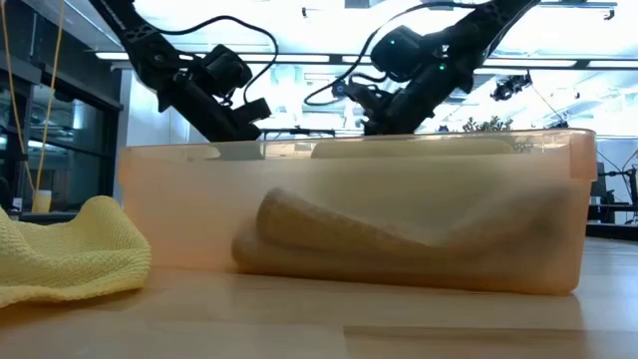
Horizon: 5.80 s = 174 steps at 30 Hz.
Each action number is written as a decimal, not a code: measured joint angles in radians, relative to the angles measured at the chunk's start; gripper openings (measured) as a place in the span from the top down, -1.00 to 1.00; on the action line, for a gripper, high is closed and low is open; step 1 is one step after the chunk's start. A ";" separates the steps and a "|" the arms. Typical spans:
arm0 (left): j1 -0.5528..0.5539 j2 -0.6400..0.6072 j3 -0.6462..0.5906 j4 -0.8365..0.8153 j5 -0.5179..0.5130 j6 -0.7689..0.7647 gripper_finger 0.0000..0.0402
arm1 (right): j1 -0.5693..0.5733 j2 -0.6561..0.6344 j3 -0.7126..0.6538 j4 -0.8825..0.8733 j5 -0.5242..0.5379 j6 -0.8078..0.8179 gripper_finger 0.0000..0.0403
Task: Fold microfiber towels
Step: Put the blue towel into the bin, then move the bin to the top of the table
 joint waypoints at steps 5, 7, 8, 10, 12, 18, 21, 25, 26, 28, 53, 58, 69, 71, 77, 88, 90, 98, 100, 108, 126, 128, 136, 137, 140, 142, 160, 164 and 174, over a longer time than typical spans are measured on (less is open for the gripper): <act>0.033 -0.021 -0.036 0.001 0.059 -0.035 1.00 | -0.005 -0.021 -0.001 -0.215 0.009 0.088 0.89; 0.038 -0.013 -0.045 -0.009 0.061 -0.041 1.00 | -0.005 -0.009 -0.001 -0.241 -0.014 0.102 0.78; 0.037 -0.007 -0.046 -0.014 0.063 -0.050 1.00 | -0.005 -0.004 -0.001 -0.250 -0.019 0.113 0.71; 0.034 0.005 -0.050 -0.024 0.092 -0.088 1.00 | -0.005 0.002 -0.001 -0.254 -0.017 0.129 0.54; 0.032 0.011 -0.050 -0.020 0.143 -0.118 1.00 | -0.007 0.013 -0.001 -0.238 -0.006 0.144 0.35; 0.007 0.064 -0.049 -0.012 0.168 -0.149 1.00 | -0.027 0.087 -0.001 -0.184 -0.006 0.180 -0.18; -0.006 0.093 -0.049 -0.018 0.164 -0.170 1.00 | -0.039 0.138 -0.001 -0.091 -0.049 0.219 -0.29; -0.032 0.118 -0.049 -0.018 0.163 -0.174 1.00 | -0.040 0.196 -0.001 -0.008 -0.091 0.246 -0.31; -0.038 0.121 -0.049 -0.017 0.162 -0.176 1.00 | -0.040 0.204 0.001 -0.004 -0.092 0.261 -0.31; -0.050 0.127 -0.049 -0.013 0.161 -0.182 1.00 | -0.035 0.225 0.002 0.006 -0.091 0.287 -0.31; -0.075 -0.093 -0.050 -0.174 0.171 -0.251 1.00 | -0.055 0.132 0.054 -0.088 0.065 0.069 0.96; -0.004 -0.363 -0.049 -0.242 0.156 -0.200 1.00 | -0.053 0.072 0.216 -0.224 -0.021 -0.137 0.98; 0.079 -0.647 -0.049 -0.249 0.027 -0.282 1.00 | 0.079 0.069 0.637 -0.600 -0.570 -0.599 0.99; 0.082 -0.651 -0.049 -0.256 0.029 -0.297 1.00 | 0.107 0.069 0.655 -0.609 -0.639 -0.623 1.00; 0.080 -0.648 -0.049 -0.284 0.029 -0.317 1.00 | 0.185 0.116 0.652 -0.589 -0.801 -0.633 1.00; 0.080 -0.644 -0.049 -0.303 0.042 -0.330 1.00 | 0.259 0.345 0.651 -0.476 -0.811 -0.618 1.00; 0.081 -0.644 -0.049 -0.303 0.042 -0.330 1.00 | 0.251 0.382 0.651 -0.477 -0.781 -0.609 1.00; 0.082 -0.644 -0.049 -0.303 0.042 -0.309 1.00 | 0.247 0.504 0.651 -0.492 -0.724 -0.565 1.00; 0.082 -0.644 -0.049 -0.303 0.042 -0.288 1.00 | 0.250 0.522 0.651 -0.488 -0.662 -0.543 1.00; 0.082 -0.644 -0.049 -0.305 0.038 -0.276 1.00 | 0.249 0.532 0.652 -0.476 -0.509 -0.503 0.95; 0.082 -0.644 -0.049 -0.310 0.019 -0.250 1.00 | 0.219 0.414 0.656 -0.649 -0.309 -0.611 0.08; 0.082 -0.644 -0.049 -0.310 0.015 -0.250 1.00 | 0.216 0.386 0.656 -0.683 -0.283 -0.651 0.08; 0.082 -0.639 -0.049 -0.310 -0.022 -0.250 1.00 | 0.229 0.310 0.635 -0.751 -0.238 -0.848 0.12; 0.082 -0.634 -0.049 -0.310 -0.022 -0.250 1.00 | 0.234 0.310 0.629 -0.738 -0.247 -0.873 0.16; 0.082 -0.619 -0.049 -0.310 -0.022 -0.253 1.00 | 0.247 0.309 0.594 -0.664 -0.256 -0.945 0.41; 0.081 -0.606 -0.049 -0.313 -0.022 -0.270 1.00 | 0.253 0.309 0.565 -0.607 -0.255 -0.966 0.68; 0.082 -0.541 -0.049 -0.308 0.026 -0.211 1.00 | 0.360 0.456 0.546 -0.423 -0.179 -0.840 0.98; 0.081 -0.541 -0.049 -0.308 0.027 -0.186 1.00 | 0.354 0.448 0.570 -0.454 -0.172 -0.726 1.00; 0.083 -0.541 -0.049 -0.248 0.053 -0.165 1.00 | 0.314 0.350 0.736 -0.754 -0.082 -0.719 1.00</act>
